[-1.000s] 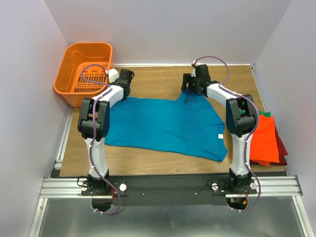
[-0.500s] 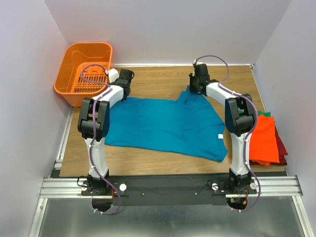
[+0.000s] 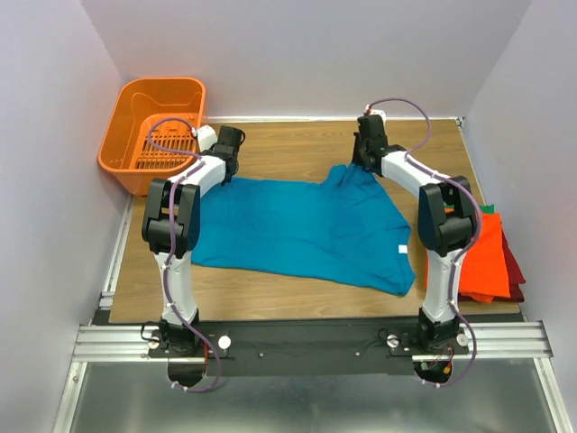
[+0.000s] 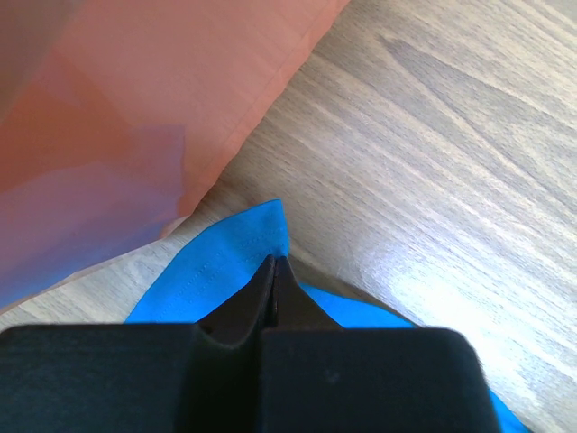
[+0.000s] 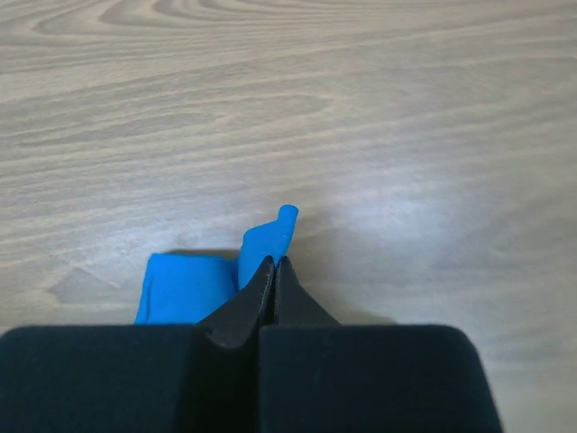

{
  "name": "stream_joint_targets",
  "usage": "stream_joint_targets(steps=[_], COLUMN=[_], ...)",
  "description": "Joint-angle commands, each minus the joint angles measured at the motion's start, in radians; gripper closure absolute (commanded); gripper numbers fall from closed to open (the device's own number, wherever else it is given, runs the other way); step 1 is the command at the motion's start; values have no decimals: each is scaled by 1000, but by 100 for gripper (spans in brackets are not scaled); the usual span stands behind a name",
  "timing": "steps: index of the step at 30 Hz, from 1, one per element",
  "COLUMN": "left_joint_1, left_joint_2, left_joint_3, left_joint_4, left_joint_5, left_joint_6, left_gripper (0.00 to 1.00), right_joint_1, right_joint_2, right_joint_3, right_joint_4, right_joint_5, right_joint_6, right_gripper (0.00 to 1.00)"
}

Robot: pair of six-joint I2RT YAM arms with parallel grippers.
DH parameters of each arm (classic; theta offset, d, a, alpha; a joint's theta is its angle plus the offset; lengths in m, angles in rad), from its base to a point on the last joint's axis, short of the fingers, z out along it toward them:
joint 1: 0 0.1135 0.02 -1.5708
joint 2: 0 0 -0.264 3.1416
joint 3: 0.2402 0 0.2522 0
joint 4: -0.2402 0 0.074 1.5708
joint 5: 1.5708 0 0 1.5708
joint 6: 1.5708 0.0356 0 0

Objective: Fold and stack the t-shirts
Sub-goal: Fold the tshirt

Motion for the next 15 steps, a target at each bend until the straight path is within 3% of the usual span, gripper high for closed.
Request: stream_joint_targets(steps=[1, 15], left_joint_1=[4, 6], left_joint_2=[-36, -146], left_joint_3=[-19, -116], left_joint_4=[25, 80], left_joint_5=[9, 6], left_joint_6=[-45, -104], left_gripper=[100, 100], right_joint_1=[-3, -12], right_joint_2=[-122, -404], right_joint_3=[-71, -335], right_joint_4=[-10, -33], right_joint_5=[119, 224], right_joint_6=[81, 249], right_gripper=[99, 99])
